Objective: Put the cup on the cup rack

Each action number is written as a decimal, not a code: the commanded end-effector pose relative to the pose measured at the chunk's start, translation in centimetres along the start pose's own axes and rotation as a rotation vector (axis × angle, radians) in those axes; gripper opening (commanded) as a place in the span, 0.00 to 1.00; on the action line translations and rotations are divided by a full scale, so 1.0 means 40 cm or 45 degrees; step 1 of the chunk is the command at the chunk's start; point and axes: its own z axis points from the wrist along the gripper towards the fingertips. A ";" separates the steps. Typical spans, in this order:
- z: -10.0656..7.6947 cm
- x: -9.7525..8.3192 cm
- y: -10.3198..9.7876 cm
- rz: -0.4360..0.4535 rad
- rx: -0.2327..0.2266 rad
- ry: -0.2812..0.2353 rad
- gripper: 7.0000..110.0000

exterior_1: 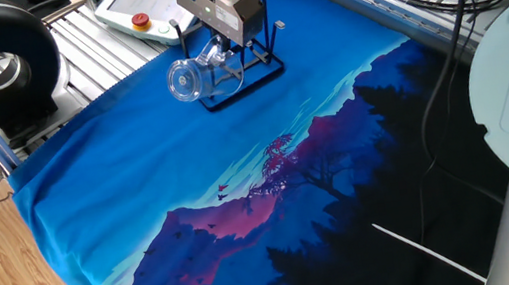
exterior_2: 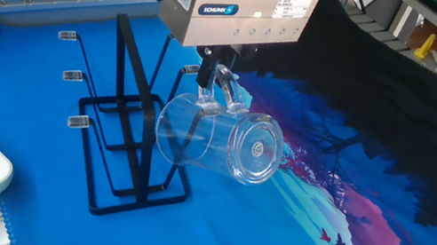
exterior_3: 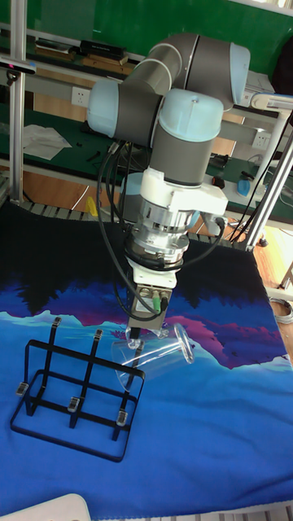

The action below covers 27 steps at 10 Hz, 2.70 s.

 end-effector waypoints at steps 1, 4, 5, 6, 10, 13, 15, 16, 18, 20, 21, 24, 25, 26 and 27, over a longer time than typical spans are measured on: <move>-0.003 -0.016 -0.004 0.039 0.007 -0.038 0.00; -0.003 -0.004 -0.008 0.079 0.015 -0.015 0.00; -0.003 -0.003 -0.009 0.082 0.017 -0.011 0.00; -0.003 -0.003 -0.010 0.086 0.018 -0.011 0.00; -0.003 0.006 -0.013 0.128 0.027 0.005 0.00; -0.003 0.015 -0.012 0.127 0.025 0.024 0.00; -0.003 0.016 -0.011 0.125 0.023 0.026 0.00; -0.003 0.015 -0.010 0.121 0.021 0.025 0.00; -0.004 0.017 -0.009 0.102 0.015 0.013 0.00; -0.001 0.043 -0.015 0.081 0.013 -0.021 0.00; 0.000 0.054 -0.016 0.076 0.013 -0.025 0.00; -0.008 0.077 -0.019 0.071 0.007 -0.030 0.00; -0.013 0.088 -0.019 0.073 0.005 -0.029 0.00; -0.018 0.095 -0.022 0.068 0.005 -0.034 0.00; -0.024 0.106 -0.028 0.058 0.007 -0.048 0.00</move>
